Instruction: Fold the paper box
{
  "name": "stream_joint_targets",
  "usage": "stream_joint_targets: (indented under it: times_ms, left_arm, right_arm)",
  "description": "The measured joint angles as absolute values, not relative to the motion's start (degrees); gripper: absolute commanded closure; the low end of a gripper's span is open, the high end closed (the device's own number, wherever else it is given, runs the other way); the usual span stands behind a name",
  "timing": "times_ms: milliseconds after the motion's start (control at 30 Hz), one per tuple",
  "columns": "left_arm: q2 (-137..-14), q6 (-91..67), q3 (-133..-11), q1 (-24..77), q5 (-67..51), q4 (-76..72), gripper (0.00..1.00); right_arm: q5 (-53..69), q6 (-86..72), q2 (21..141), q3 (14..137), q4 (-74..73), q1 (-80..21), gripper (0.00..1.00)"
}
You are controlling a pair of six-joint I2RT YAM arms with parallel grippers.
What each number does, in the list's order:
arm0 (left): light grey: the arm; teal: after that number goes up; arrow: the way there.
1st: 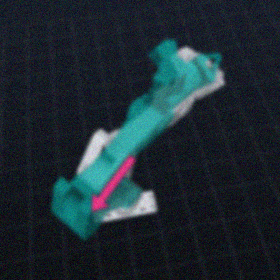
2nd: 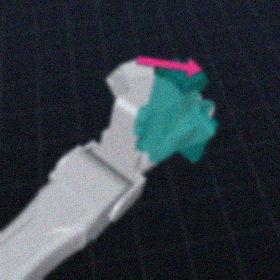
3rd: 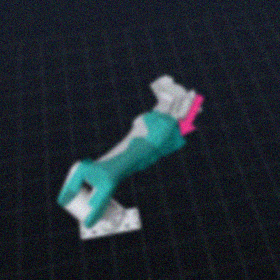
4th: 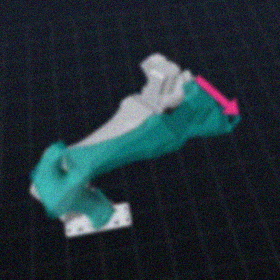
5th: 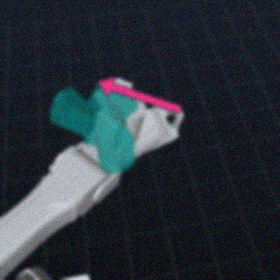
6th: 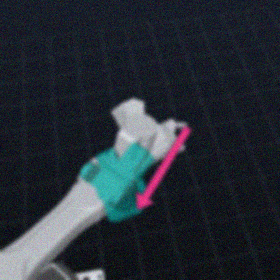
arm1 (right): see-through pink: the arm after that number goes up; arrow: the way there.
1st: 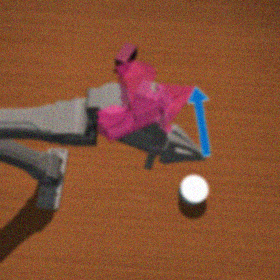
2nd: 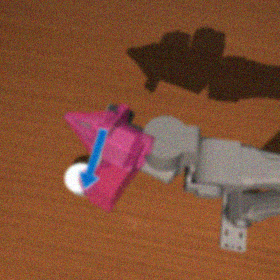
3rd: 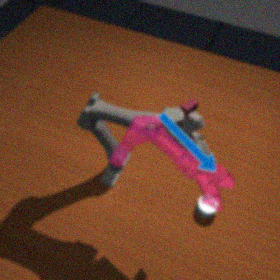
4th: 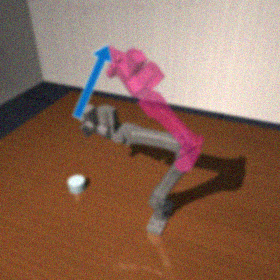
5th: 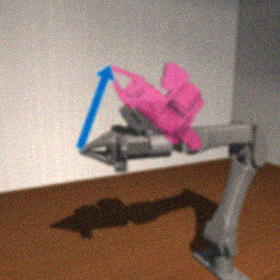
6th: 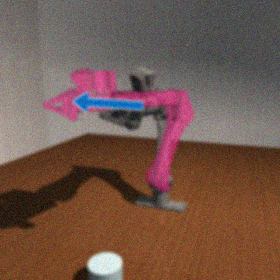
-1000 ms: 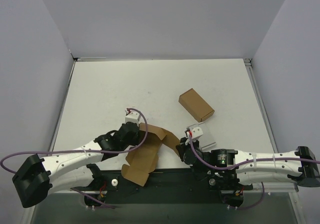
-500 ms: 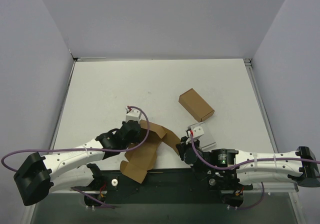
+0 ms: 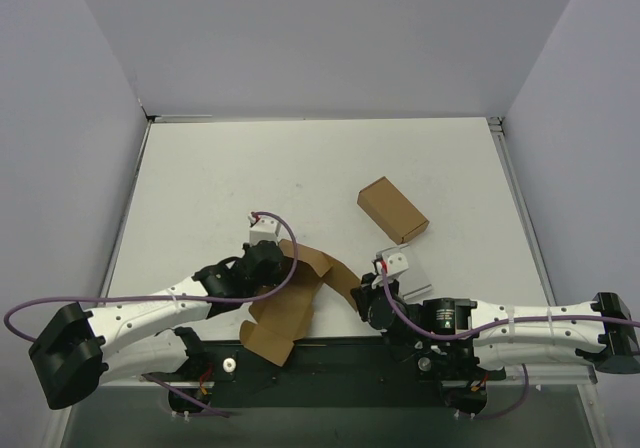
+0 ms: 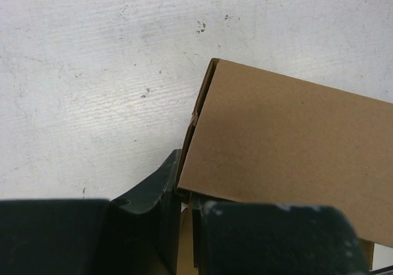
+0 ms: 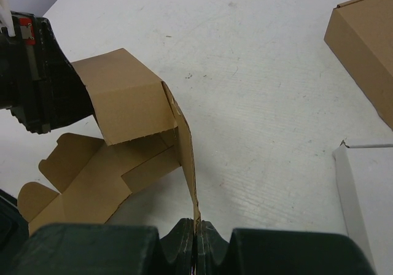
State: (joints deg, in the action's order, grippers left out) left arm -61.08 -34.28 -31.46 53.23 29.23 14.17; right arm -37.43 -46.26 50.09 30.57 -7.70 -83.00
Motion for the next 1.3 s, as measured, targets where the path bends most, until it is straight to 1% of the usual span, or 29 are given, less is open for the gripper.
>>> stream_joint_targets:
  times_ms: [300,400,467,500,533,567,600,700,900,1133,1267,1300]
  left_arm:
    - [-60.2,-35.66,-31.55,53.47,29.21,14.5,1.0]
    - [-60.07,-34.13,-30.72,53.76,28.25,12.38,1.0]
    - [-60.51,-33.5,-30.39,53.89,27.81,12.03,1.0]
    - [-61.08,-33.15,-30.39,53.84,28.03,12.05,1.0]
    - [-61.8,-32.49,-30.39,53.78,28.03,11.99,1.0]
    - [-62.57,-32.18,-30.35,53.8,27.94,12.01,1.0]
    - [-63.2,-31.75,-30.3,54.02,27.7,12.03,1.0]
    - [-64.14,-30.76,-30.24,55.29,27.2,12.03,1.0]
    - [-64.01,-30.15,-30.2,56.53,25.8,11.53,1.0]
    - [-61.56,-29.21,-28.16,56.55,23.59,10.11,1.0]
    - [-60.01,-28.58,-26.61,56.53,22.11,8.69,1.0]
    - [-59.64,-28.32,-26.15,56.53,21.76,8.19,1.0]
  right_arm:
    - [-37.82,-46.59,49.91,30.57,-7.53,-83.07,1.0]
    - [-38.33,-46.54,49.78,30.57,-7.55,-83.13,0.84]
    - [-38.35,-46.83,49.8,30.55,-7.92,-83.33,0.66]
    - [-38.3,-46.87,49.8,30.55,-8.1,-83.46,0.59]
    - [-38.26,-47.18,49.8,30.52,-8.12,-83.59,0.47]
    - [-38.24,-47.29,49.8,30.52,-8.19,-83.64,0.41]
    - [-38.22,-47.62,49.8,30.46,-8.12,-83.64,0.32]
    - [-38.26,-48.01,49.82,30.2,-8.16,-83.59,0.22]
    - [-38.22,-48.14,49.8,28.18,-8.19,-81.82,0.2]
    - [-35.68,-46.61,47.13,24.12,-7.18,-76.09,0.18]
    - [-29.41,-43.22,45.82,20.05,-1.61,-70.59,0.23]
    - [-27.7,-42.52,45.82,19.05,0.14,-69.49,0.28]
